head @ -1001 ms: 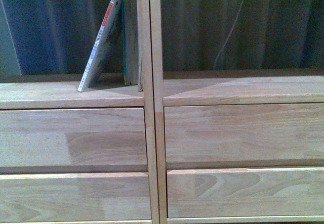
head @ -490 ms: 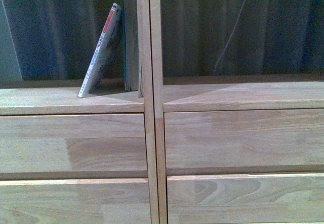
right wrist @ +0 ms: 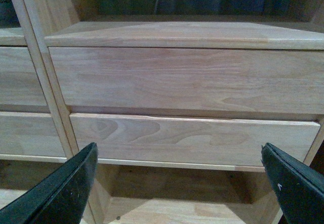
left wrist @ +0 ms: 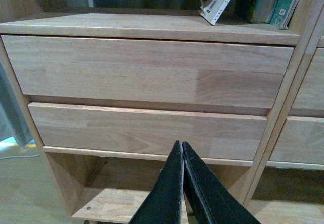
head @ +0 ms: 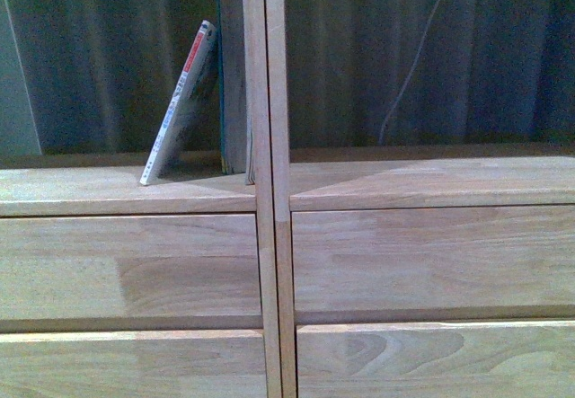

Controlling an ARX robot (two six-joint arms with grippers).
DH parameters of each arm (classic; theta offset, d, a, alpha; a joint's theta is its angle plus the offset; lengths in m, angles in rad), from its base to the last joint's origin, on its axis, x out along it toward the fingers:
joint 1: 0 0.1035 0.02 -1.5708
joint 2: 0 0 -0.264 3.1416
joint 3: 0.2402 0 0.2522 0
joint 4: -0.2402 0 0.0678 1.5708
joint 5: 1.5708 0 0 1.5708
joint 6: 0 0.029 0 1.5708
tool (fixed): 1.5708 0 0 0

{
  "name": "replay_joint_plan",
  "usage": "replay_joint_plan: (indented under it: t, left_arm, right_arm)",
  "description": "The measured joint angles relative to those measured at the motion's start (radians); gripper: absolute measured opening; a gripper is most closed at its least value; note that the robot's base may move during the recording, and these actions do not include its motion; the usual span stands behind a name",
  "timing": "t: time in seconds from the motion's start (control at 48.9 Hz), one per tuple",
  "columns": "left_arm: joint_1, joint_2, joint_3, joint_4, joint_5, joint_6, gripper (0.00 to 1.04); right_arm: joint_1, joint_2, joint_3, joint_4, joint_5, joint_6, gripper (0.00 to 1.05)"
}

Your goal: Organize books on shelf

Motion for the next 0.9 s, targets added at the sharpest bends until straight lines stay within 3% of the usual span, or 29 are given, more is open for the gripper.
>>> replay_joint_plan:
  t: [0.225, 0.49, 0.715, 0.899]
  left_arm:
    - [0.000, 0.000, 0.000, 0.000, 0.000, 0.000, 0.03]
    - [0.000, 0.000, 0.000, 0.000, 0.000, 0.000, 0.44]
    - [0.000, 0.000, 0.000, 0.000, 0.000, 0.000, 0.96]
    - [0.000, 0.000, 0.000, 0.000, 0.000, 0.000, 0.97]
  right_arm:
    - [0.000, 0.000, 0.000, 0.000, 0.000, 0.000, 0.98]
    - [0.000, 0.000, 0.000, 0.000, 0.000, 0.000, 0.98]
    - [0.000, 0.000, 0.000, 0.000, 0.000, 0.000, 0.98]
    - [0.000, 0.000, 0.000, 0.000, 0.000, 0.000, 0.98]
